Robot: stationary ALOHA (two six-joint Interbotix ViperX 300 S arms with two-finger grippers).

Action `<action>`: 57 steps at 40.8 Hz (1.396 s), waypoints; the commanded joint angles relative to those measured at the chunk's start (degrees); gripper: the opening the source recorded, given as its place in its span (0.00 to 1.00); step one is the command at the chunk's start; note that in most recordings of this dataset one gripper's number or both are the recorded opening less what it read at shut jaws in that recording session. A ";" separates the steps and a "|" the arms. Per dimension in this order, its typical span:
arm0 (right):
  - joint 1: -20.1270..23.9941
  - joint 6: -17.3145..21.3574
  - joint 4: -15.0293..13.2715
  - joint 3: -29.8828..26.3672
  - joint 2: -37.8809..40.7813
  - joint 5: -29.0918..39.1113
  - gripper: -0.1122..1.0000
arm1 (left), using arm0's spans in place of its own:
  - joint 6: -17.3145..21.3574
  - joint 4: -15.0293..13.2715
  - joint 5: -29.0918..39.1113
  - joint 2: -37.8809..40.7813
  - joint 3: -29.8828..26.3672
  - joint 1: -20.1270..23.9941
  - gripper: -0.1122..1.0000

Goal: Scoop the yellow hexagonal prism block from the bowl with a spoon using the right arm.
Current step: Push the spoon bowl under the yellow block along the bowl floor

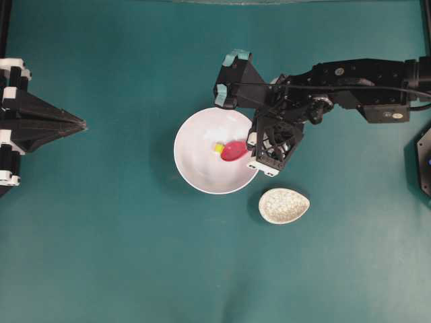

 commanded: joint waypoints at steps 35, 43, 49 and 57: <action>0.00 0.00 -1.32 -1.23 0.26 -12.83 0.32 | -0.44 0.09 -0.26 0.26 -1.67 0.00 0.14; 0.09 -0.09 -1.23 -0.70 0.26 -15.21 0.32 | -0.44 0.09 -0.18 0.26 -1.67 0.00 0.14; 0.26 0.00 -1.14 -0.44 0.26 -16.52 0.32 | -0.44 0.09 0.00 0.26 -1.67 0.00 0.14; 0.53 0.00 -1.14 0.00 0.26 -18.11 0.32 | -0.44 0.09 0.00 0.26 -1.67 0.00 0.14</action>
